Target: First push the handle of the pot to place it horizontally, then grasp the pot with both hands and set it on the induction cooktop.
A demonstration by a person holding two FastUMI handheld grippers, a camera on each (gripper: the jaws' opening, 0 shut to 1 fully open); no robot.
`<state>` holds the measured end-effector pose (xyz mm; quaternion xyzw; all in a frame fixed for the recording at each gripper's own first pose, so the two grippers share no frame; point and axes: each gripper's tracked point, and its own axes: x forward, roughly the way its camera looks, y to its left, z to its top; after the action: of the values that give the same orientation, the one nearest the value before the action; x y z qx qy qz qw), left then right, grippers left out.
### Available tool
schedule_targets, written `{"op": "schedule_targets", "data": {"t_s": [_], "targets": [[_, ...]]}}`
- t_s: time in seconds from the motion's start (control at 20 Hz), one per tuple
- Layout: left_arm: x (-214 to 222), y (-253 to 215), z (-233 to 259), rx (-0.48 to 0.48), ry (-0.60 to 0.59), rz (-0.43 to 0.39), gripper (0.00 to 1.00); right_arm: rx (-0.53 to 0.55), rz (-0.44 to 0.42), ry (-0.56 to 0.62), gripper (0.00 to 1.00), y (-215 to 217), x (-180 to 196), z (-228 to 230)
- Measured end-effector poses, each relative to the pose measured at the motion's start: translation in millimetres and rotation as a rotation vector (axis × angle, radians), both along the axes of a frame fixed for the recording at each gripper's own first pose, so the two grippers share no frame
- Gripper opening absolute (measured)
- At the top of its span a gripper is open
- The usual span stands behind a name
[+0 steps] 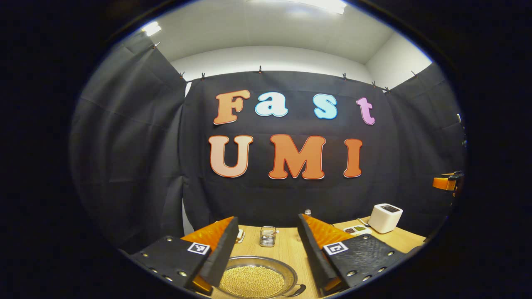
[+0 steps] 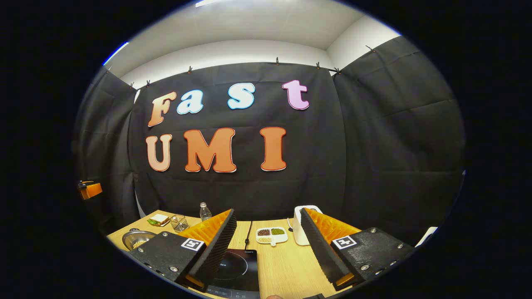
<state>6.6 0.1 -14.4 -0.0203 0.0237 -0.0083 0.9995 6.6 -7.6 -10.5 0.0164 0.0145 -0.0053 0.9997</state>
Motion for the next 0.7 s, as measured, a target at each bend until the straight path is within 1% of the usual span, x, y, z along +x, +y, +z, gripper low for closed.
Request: {"op": "schedule_targets", "data": {"t_s": [0.05, 0.15, 0.25, 0.3, 0.35, 0.4, 0.45, 0.55, 0.7], "targets": [[1, -2, -5, -0.005, 0.012, -0.004, 0.79, 0.000, 0.000, -0.003, 0.96, -1, 0, 1], [2, -3, -14, 0.015, 0.036, -0.005, 0.74, 0.003, 0.001, -0.006, 0.96, -2, -1, 1], [1, -9, -16, 0.050, 0.039, -0.024, 0.52, 0.006, -0.004, -0.007, 0.96, -3, 0, 2], [1, -11, -16, 0.059, 0.037, -0.035, 0.37, 0.005, -0.008, -0.009, 0.96, -5, 0, 3], [-1, -15, -18, 0.060, 0.036, -0.049, 0.31, 0.006, -0.010, -0.009, 0.96, -6, 0, 2], [-3, -19, -20, 0.058, 0.039, -0.064, 0.24, 0.007, -0.010, -0.006, 0.96, -5, 0, 1], [-5, -20, -22, 0.060, 0.039, -0.071, 0.24, 0.009, -0.007, -0.002, 0.96, -4, 1, -1], [-7, -19, -30, 0.066, 0.049, -0.070, 0.08, 0.011, -0.007, 0.003, 0.96, -4, 1, -3], [-14, -22, -43, 0.062, 0.075, -0.085, 0.04, 0.012, -0.002, 0.011, 0.96, 0, 3, -5]]}}
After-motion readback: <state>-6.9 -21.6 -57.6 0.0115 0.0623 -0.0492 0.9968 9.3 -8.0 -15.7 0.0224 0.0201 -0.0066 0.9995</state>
